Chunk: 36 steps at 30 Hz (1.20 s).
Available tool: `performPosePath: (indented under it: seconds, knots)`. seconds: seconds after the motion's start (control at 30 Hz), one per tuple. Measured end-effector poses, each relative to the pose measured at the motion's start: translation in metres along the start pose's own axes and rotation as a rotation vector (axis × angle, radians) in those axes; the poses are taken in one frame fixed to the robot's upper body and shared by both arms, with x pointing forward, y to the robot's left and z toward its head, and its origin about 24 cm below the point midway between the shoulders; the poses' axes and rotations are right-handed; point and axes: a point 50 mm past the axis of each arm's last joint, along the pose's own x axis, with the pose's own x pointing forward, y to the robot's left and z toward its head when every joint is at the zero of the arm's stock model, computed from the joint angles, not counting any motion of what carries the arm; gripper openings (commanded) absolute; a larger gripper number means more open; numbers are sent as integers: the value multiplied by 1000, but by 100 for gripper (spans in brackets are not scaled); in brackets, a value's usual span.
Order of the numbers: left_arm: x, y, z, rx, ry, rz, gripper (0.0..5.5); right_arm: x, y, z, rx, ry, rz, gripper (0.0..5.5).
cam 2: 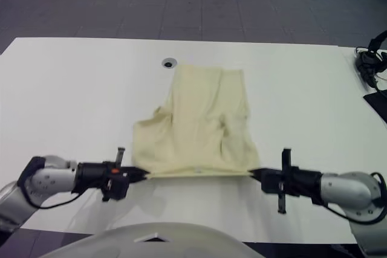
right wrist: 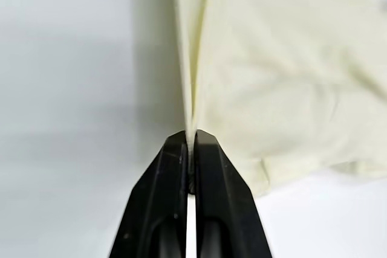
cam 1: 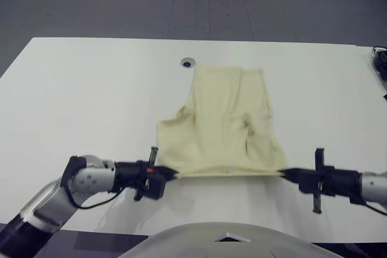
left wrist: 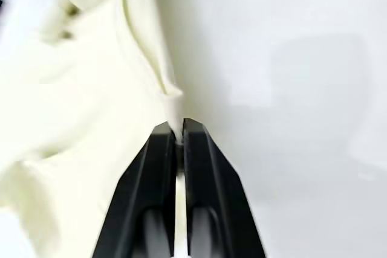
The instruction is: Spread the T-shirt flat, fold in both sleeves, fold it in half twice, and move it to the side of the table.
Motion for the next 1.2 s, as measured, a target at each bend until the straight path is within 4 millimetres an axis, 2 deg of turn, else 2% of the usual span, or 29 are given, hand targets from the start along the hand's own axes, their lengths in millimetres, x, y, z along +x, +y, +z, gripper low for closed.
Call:
performPosePath:
  seconds: [0.2, 0.37, 0.57, 0.77, 1.0, 1.03, 1.2]
  knots:
    - [12, -19, -5, -5, 62, -85, 0, 13, 11, 5, -37, 28, 62, 0]
    - [20, -20, -5, 25, 66, -77, 0, 22, 14, 3, -92, 46, 57, 0]
    - [21, -24, -3, 3, 58, -81, 0, 23, 17, 4, -109, 53, 50, 0]
    - [20, -37, 3, -120, -51, -152, 0, 19, 28, 9, -70, 11, 131, 0]
    - [17, -37, 3, -118, -50, -157, 0, 17, 31, 10, -52, -6, 163, 0]
    - [17, -36, 2, -117, -49, -151, 35, 17, 30, 10, -48, -8, 161, 31]
    - [15, -27, 1, -111, -46, -102, 119, 13, 27, 8, -14, 9, 149, 109]
